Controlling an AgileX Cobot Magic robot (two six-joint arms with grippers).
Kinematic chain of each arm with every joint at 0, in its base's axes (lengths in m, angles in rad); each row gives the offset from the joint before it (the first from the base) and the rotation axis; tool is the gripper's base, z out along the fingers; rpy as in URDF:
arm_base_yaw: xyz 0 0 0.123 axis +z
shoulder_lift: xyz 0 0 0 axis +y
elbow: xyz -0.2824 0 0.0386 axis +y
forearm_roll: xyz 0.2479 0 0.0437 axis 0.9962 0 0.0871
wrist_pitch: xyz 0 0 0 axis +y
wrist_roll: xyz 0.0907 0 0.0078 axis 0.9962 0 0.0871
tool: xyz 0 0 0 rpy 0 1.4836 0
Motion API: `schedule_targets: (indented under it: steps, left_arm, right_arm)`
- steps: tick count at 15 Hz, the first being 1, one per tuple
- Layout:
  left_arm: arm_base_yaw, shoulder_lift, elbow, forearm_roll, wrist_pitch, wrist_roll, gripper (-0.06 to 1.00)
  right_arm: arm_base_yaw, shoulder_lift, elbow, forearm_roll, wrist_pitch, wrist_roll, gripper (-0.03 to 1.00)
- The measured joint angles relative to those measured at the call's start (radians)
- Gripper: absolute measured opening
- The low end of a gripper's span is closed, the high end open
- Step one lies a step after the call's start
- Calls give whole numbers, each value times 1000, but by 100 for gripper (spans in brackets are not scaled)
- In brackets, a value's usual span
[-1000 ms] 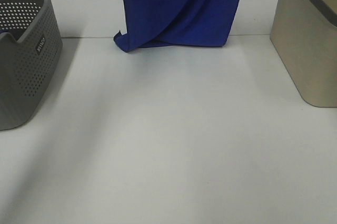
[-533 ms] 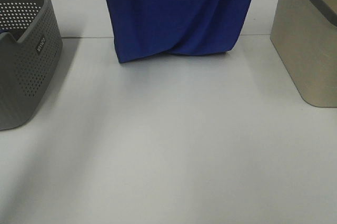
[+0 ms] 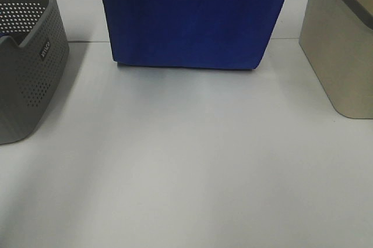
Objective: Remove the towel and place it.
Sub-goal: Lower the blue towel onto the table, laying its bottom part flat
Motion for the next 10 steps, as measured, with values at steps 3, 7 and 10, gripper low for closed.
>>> schedule_targets:
  steps: [3, 7, 10]
  left_arm:
    - [-9, -185, 339, -31, -2, 0, 0]
    - [-12, -372, 679, -87, -12, 0, 0]
    - [-12, -508, 925, -167, -16, 1, 0]
  right_arm:
    - [5, -75, 142, 15, 1, 0, 2]
    - [10, -203, 364, 51, 0, 0, 2]
    - [11, -334, 586, 62, 0, 2, 2]
